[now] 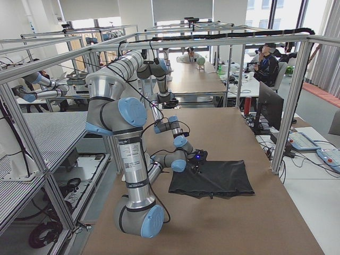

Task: Fold clothes
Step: 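Move both grippers to the shirt's near end corners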

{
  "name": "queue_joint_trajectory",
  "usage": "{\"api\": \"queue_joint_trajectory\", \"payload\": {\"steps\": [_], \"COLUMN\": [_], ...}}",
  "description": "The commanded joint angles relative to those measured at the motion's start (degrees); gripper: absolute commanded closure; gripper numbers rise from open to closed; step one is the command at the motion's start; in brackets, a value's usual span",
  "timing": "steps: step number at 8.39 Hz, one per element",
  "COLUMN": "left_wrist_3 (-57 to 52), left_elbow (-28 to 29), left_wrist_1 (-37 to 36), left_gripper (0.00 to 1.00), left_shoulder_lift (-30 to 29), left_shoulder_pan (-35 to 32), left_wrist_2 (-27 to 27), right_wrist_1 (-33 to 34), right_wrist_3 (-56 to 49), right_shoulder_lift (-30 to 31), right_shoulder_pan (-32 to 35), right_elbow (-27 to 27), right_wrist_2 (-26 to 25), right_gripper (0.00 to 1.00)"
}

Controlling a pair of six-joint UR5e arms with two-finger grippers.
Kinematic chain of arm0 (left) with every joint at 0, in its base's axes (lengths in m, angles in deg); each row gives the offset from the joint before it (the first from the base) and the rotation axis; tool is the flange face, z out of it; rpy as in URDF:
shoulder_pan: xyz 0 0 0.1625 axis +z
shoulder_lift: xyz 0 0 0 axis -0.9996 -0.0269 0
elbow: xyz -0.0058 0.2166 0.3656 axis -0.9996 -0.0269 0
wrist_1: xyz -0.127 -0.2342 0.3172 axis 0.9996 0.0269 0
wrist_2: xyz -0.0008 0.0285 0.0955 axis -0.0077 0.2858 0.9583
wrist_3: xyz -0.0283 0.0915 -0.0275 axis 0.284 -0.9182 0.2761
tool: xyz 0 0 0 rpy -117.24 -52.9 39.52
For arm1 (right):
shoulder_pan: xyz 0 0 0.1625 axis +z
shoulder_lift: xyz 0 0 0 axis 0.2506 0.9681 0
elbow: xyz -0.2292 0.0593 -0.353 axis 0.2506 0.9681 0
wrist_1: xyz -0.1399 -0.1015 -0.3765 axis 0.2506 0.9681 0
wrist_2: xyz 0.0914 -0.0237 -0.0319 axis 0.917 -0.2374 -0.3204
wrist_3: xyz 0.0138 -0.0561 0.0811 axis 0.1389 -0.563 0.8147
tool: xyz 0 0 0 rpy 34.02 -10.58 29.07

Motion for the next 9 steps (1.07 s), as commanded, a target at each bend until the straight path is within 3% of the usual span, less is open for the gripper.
{"api": "queue_joint_trajectory", "payload": {"steps": [1,7,9], "left_wrist_3": [6.78,9.08,9.26], "left_elbow": [0.19,1.16,2.39], "left_wrist_1": [-0.21,-0.65,-0.74], "left_gripper": [0.05,0.06,0.15], "left_shoulder_lift": [-1.93,-2.99,-4.48], "left_shoulder_pan": [7.85,8.56,8.56], "left_wrist_2": [8.4,11.12,11.92], "right_wrist_1": [-0.7,-1.49,-1.49], "right_wrist_3": [0.91,0.82,0.82], "right_shoulder_lift": [0.1,0.55,0.63], "right_shoulder_pan": [-0.28,-0.37,-0.37], "right_elbow": [-0.18,-0.09,-0.09], "right_wrist_2": [-0.94,-1.99,-1.99], "right_gripper": [0.06,0.06,0.06]}}
